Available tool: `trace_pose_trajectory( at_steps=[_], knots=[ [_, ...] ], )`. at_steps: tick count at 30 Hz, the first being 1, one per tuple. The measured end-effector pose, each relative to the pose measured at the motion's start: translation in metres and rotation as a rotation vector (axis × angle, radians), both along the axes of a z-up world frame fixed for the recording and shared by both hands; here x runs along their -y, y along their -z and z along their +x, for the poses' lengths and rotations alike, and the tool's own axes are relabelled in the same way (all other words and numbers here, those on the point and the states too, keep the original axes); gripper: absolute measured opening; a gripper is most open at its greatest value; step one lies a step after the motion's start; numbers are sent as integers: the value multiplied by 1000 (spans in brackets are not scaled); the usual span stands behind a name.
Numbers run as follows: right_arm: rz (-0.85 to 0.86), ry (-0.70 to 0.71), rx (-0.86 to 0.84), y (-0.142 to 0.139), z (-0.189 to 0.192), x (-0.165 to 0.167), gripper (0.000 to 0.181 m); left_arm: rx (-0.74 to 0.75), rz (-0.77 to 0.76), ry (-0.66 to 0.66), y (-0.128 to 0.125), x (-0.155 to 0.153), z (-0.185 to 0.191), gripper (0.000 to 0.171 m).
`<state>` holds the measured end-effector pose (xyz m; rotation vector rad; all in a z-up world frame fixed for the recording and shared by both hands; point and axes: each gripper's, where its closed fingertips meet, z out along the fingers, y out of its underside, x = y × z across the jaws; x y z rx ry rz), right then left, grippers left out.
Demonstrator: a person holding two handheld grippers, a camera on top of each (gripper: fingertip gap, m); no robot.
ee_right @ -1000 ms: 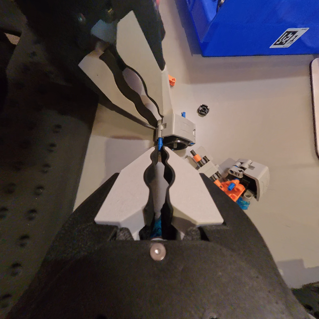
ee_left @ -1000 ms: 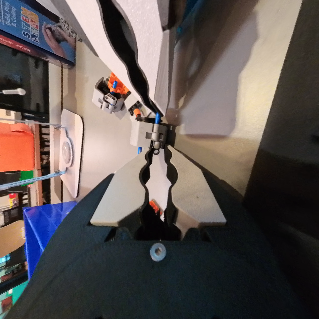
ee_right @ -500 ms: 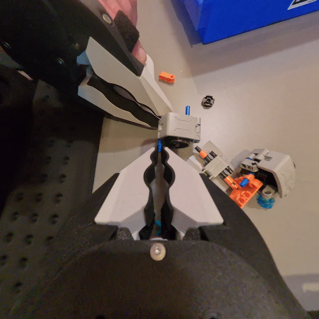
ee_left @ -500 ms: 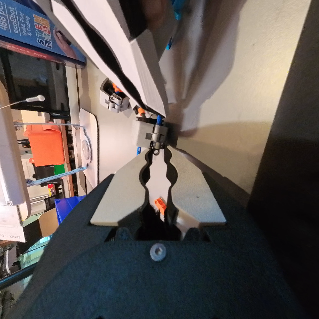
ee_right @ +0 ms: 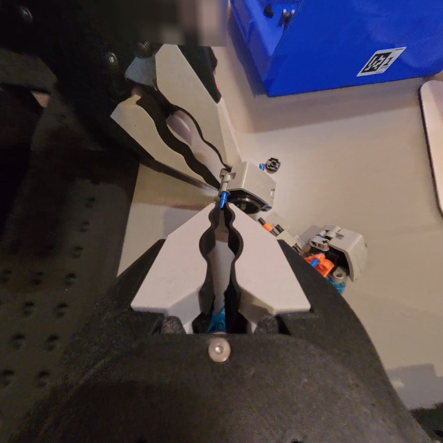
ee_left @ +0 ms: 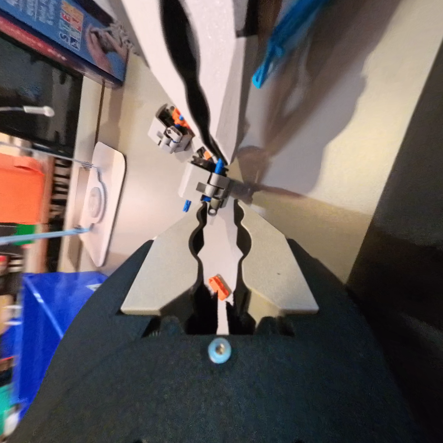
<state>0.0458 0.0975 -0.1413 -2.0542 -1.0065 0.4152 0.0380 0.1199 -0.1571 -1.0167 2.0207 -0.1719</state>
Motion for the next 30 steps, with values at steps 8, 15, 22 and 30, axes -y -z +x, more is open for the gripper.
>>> trace_pose_trajectory(
  at_steps=[8,15,22,30],
  knots=[
    [-53,-69,-92,1,-6,9,1,105,-126,12,-13,2,3,72],
    [-103,-124,-128,4,-8,16,1,29,-278,122,1,19,7,40],
    [-71,-98,-68,4,-10,14,0,20,-228,97,4,20,11,37],
    [-21,-77,1,0,-8,9,0,34,-283,38,0,15,12,38]
  ],
)
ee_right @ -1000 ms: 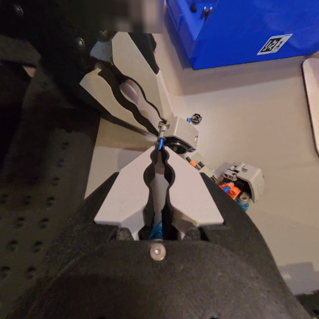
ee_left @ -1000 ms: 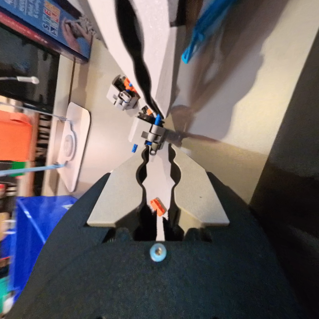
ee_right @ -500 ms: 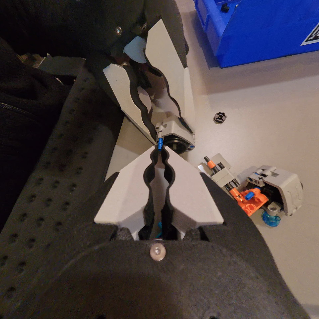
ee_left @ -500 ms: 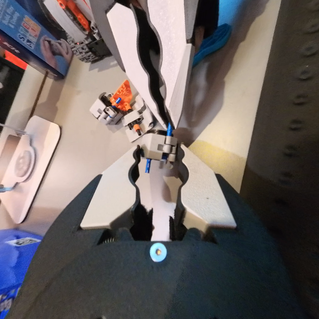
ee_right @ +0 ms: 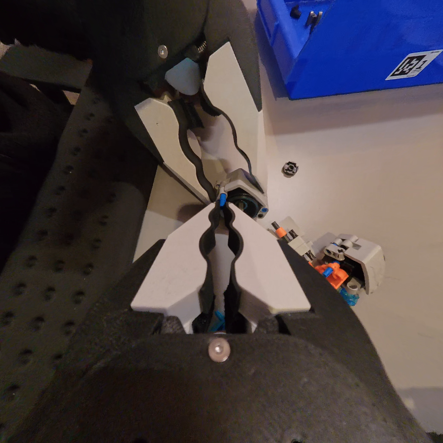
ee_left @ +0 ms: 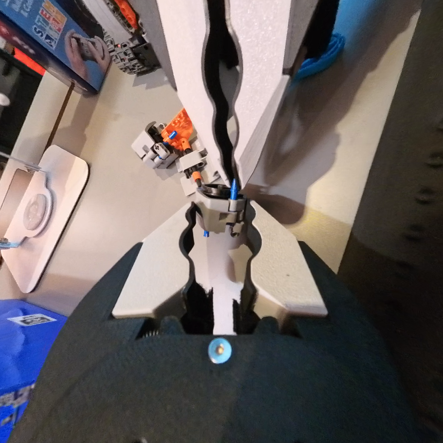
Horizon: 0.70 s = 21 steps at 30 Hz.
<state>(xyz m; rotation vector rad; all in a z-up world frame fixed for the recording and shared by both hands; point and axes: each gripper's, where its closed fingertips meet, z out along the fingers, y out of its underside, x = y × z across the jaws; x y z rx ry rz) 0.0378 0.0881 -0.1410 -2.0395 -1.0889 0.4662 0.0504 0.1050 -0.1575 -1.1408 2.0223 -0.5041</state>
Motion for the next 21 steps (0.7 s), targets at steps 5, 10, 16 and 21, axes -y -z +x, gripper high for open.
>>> trace_pose_trajectory(
  at_steps=[5,10,16,21],
  knots=[
    [14,-73,152,2,-5,6,1,-28,-131,5,5,7,-6,40],
    [-33,-136,261,1,-3,6,1,-36,-115,-9,10,3,-10,41],
    [-59,-174,338,3,-3,0,1,-15,-84,-39,11,-6,-17,41],
    [-86,-181,346,-2,2,1,1,38,-51,-29,2,-6,-15,41]
  ],
)
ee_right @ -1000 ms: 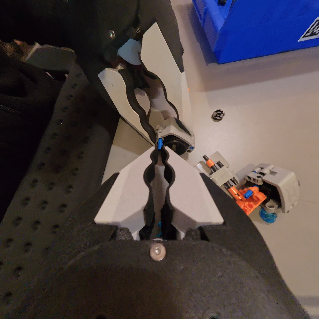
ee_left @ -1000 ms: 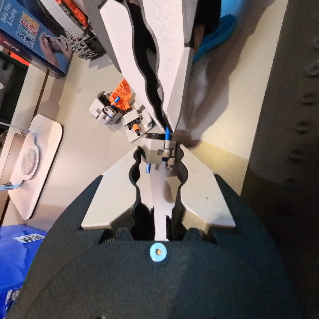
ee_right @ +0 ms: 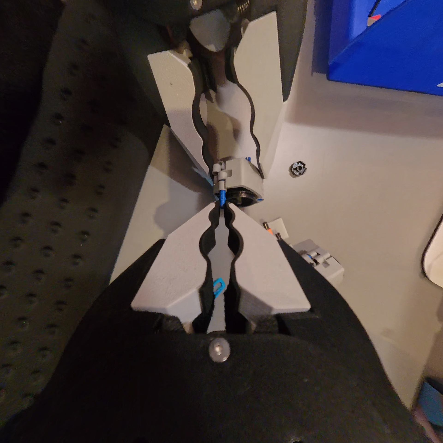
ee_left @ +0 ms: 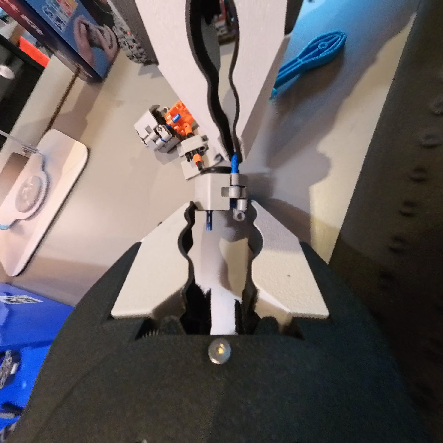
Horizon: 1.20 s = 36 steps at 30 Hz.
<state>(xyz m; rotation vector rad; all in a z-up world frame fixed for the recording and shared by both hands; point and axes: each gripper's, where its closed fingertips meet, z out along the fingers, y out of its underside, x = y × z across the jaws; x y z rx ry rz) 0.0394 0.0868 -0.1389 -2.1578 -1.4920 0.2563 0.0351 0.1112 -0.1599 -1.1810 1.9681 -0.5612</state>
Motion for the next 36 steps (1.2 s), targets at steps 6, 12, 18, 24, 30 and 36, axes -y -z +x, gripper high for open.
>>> trace_pose_trajectory(
  at_steps=[6,12,18,24,30,36],
  knots=[
    [-56,18,-111,-8,0,0,1,75,98,28,-10,1,4,40],
    [-95,50,-195,3,4,4,1,27,199,45,-2,3,6,39],
    [-9,61,-183,4,-6,6,0,-28,289,38,5,7,10,37],
    [6,49,-102,2,-7,2,0,-33,154,20,6,7,13,38],
    [-88,-13,-39,-2,-13,-8,0,-29,-22,-2,4,4,14,39],
    [-177,-96,55,0,-23,-14,0,-32,-153,-6,3,-1,9,41]
  ],
)
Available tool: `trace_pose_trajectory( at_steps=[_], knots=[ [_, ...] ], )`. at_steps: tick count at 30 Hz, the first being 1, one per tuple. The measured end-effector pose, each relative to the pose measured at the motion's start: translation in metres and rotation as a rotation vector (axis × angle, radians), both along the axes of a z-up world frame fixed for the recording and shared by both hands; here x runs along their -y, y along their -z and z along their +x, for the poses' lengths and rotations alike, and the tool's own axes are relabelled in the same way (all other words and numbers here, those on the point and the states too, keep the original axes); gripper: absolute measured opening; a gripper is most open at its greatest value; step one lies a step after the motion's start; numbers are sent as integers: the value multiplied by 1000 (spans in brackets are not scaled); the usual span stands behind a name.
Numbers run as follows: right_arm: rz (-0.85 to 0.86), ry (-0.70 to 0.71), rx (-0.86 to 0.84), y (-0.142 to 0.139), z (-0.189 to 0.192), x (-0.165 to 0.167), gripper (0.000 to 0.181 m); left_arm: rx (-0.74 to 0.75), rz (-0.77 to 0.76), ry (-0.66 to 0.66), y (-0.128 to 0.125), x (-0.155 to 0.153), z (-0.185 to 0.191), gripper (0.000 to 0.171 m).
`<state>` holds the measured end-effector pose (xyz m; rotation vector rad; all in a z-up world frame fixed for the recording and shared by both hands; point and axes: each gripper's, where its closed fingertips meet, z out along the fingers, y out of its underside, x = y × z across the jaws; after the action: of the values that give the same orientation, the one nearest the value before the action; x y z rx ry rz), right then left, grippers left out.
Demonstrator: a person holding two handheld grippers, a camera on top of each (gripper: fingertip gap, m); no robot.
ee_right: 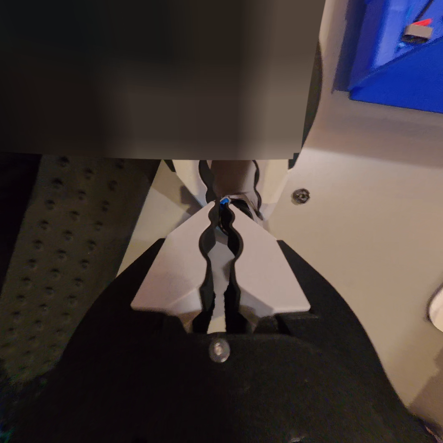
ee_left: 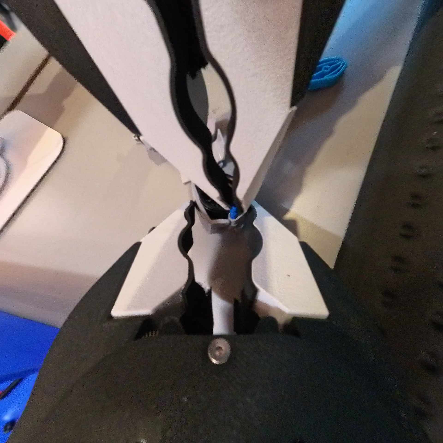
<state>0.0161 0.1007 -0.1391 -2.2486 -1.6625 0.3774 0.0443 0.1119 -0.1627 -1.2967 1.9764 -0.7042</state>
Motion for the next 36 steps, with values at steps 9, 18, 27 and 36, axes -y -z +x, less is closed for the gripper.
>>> trace_pose_trajectory(
  at_steps=[9,18,27,36],
  knots=[
    [-158,-96,-3,7,-10,-4,0,-60,-5,-16,11,-9,-18,31],
    [-36,51,-85,-5,17,-7,39,-66,-17,10,13,-7,-18,0],
    [138,9,-4,28,32,1,45,-39,95,52,10,0,-13,26],
    [-42,158,-395,-4,23,-4,44,126,145,33,-19,-4,-6,52]
  ],
)
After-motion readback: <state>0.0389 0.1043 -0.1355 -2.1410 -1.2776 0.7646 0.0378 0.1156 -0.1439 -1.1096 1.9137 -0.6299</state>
